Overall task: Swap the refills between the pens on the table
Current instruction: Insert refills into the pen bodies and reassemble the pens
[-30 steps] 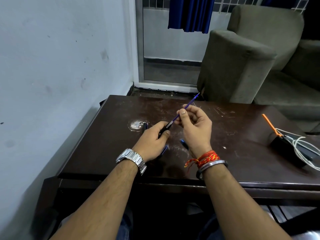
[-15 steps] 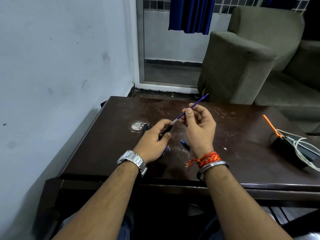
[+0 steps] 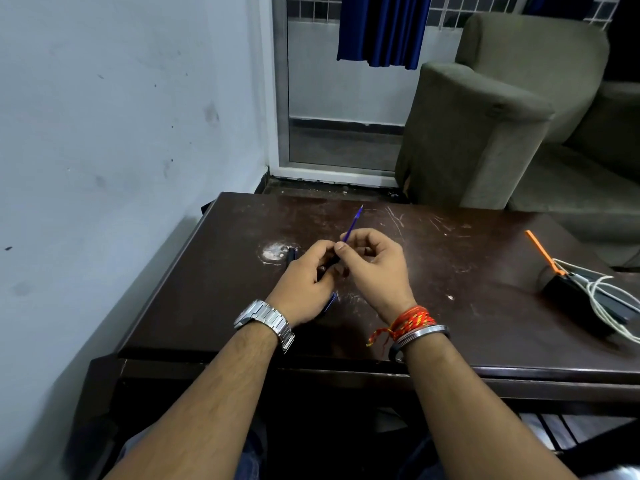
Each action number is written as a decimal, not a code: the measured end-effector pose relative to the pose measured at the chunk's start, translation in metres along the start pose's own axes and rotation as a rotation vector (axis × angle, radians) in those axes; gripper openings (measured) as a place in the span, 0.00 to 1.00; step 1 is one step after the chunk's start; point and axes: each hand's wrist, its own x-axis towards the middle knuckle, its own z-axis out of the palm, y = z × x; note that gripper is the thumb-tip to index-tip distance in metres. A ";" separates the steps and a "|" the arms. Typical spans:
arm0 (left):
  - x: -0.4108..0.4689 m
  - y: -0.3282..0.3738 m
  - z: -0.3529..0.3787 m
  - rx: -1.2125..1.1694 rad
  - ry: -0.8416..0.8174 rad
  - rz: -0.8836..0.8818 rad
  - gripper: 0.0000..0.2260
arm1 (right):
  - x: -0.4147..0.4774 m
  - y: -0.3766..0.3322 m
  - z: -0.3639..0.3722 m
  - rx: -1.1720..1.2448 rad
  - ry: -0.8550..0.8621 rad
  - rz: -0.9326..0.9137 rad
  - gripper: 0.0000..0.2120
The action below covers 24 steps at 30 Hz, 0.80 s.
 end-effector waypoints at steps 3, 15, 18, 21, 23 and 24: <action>0.000 -0.001 0.000 -0.023 0.000 0.007 0.10 | 0.000 -0.001 0.001 0.072 0.024 0.027 0.06; 0.005 0.002 -0.018 -0.005 0.226 -0.040 0.13 | 0.005 0.003 0.000 0.045 0.137 0.122 0.11; 0.006 -0.003 -0.026 -0.048 0.303 -0.066 0.13 | 0.006 0.008 -0.003 -0.167 0.089 0.156 0.09; 0.006 -0.005 -0.030 -0.089 0.358 -0.091 0.13 | 0.007 0.018 -0.003 -0.448 -0.114 0.219 0.08; 0.007 -0.005 -0.032 -0.100 0.391 -0.098 0.12 | 0.005 0.023 0.001 -0.561 -0.220 0.259 0.06; 0.007 -0.006 -0.032 -0.101 0.412 -0.097 0.12 | 0.003 0.024 0.003 -0.588 -0.242 0.267 0.05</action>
